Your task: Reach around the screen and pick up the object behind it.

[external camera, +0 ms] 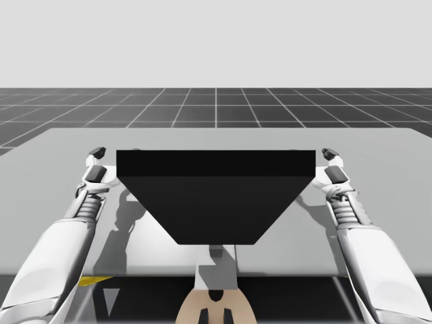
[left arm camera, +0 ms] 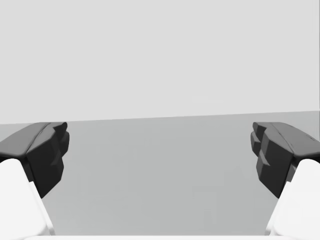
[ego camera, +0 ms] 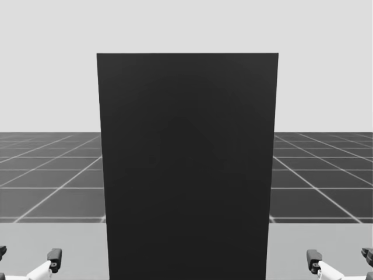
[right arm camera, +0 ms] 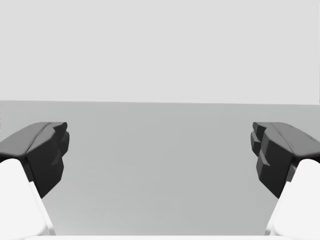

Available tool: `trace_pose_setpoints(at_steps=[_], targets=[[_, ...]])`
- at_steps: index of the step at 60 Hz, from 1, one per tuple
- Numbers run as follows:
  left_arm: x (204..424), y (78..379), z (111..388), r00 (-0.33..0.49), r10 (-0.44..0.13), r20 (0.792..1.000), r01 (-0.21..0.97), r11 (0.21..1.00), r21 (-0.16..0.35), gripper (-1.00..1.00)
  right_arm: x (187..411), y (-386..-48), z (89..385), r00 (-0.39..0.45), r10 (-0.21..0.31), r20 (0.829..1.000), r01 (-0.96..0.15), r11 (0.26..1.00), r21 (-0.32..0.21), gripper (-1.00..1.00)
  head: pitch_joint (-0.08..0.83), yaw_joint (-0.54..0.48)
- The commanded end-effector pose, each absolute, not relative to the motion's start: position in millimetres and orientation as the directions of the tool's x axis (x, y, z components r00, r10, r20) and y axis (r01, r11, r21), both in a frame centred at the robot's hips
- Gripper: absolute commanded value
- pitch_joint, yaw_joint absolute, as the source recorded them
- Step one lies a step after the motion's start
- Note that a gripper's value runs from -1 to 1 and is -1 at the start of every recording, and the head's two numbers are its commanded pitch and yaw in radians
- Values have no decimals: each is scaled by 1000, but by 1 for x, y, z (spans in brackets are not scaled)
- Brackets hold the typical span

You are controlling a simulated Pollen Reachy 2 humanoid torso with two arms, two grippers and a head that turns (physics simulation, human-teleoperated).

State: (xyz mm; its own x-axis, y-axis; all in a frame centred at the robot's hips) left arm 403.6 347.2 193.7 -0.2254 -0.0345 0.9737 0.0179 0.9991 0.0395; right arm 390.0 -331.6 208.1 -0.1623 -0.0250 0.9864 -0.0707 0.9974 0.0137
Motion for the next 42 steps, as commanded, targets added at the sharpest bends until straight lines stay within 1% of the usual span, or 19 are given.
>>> trace_pose_setpoints(at_steps=[1,5,8,15,21,22,24,26,28,29,30,31,34,35,38,39,42], targets=[[403,347,194,-223,-37,974,22,999,43,-1000,387,-331,208,-152,-22,988,-72,997,11,-1000,7,3],[403,346,194,-222,-38,974,24,999,44,-1000,386,-330,210,-165,-35,986,-107,994,17,-1000,8,3],[403,346,194,-221,-38,975,24,999,44,-1000,386,-329,209,-164,-17,986,-100,995,1,-1000,8,5],[403,346,194,-214,-37,976,33,998,45,-1000,386,-327,208,-169,-14,986,-129,992,-8,-1000,10,2],[400,350,192,-167,-45,985,94,994,62,-1000,377,-331,217,-194,-33,980,-216,976,-10,-1000,16,3],[399,350,192,-162,-44,986,101,993,60,-1000,376,-332,218,-193,-37,980,-229,973,-9,-1000,16,3],[396,352,192,-141,-25,990,156,987,47,-1000,370,-335,222,-202,-36,979,-281,959,-23,-1000,20,3],[393,352,193,-142,-18,990,181,983,44,-1000,367,-337,223,-202,-49,978,-315,949,-18,-1000,20,3],[387,352,195,-154,-10,988,248,967,49,-1000,361,-339,226,-210,-69,975,-395,919,-20,-1000,22,1],[385,352,196,-154,-8,988,277,959,51,-1000,359,-339,227,-213,-76,974,-415,909,-20,-1000,22,0],[381,352,198,-154,-12,988,323,944,62,-1000,356,-340,228,-209,-98,973,-453,891,-7,-1000,23,-1],[377,351,200,-164,-21,986,335,939,76,-1000,353,-340,229,-209,-117,971,-485,875,1,-1000,23,-3],[371,351,203,-168,-24,985,370,925,86,-1000,348,-341,231,-211,-140,967,-537,843,4,-1000,24,-5],[366,350,206,-166,-14,986,423,902,84,-1000,345,-341,232,-219,-149,964,-577,817,-4,-1000,25,-6],[360,349,208,-172,-20,985,439,893,95,-1000,342,-340,232,-215,-163,963,-614,789,-4,-1000,25,-6],[355,348,209,-169,-24,985,475,874,103,-1000,339,-340,231,-218,-160,963,-643,765,-19,-1000,25,-7],[349,348,209,-166,-34,986,506,855,115,-1000,336,-339,230,-220,-159,962,-674,738,-33,-1000,26,-9]])
